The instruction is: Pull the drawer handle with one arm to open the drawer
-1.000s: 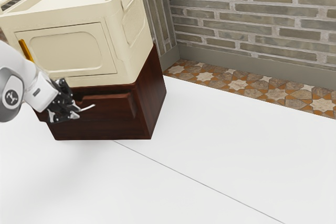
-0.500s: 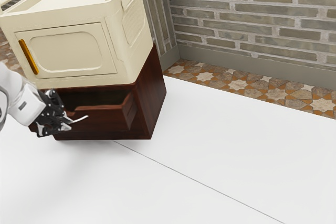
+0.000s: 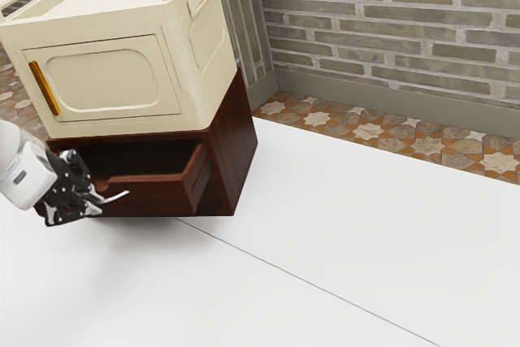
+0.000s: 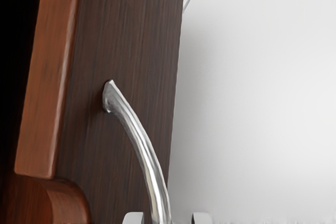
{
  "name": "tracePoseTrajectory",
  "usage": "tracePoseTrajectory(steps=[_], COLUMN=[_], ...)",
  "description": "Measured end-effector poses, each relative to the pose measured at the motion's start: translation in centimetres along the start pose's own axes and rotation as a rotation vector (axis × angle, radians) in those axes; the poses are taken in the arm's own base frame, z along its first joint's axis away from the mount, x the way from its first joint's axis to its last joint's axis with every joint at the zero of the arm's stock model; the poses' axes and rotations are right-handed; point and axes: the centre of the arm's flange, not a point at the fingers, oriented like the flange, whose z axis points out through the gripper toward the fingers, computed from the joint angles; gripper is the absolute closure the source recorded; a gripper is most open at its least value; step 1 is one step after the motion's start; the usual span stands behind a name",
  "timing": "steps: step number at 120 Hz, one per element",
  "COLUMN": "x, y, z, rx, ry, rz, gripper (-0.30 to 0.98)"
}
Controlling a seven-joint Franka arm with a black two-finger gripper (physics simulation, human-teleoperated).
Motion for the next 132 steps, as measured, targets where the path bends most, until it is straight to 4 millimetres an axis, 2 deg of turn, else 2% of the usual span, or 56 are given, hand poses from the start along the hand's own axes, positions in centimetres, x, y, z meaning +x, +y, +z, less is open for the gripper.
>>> tracePoseTrajectory(steps=[52,76,102,106,118,126,132], x=[-0.3,-0.8,-1.9,-2.2,-3.1,-3.4,-3.5], y=[2.3,3.6,4.6,4.8,4.8,4.2,3.6], z=[-1.5,-2.8,-5.4,-6.1,-7.6,-9.3,-11.3], rx=[0.010,0.031,0.055,0.059,0.036,0.010,-0.005], ry=[0.008,0.012,0.009,0.004,-0.032,-0.065,-0.082], rz=[0.006,0.007,0.005,0.007,0.026,0.045,0.051], gripper=[0.66,0.66,0.66,0.62,0.42,0.31,0.24])
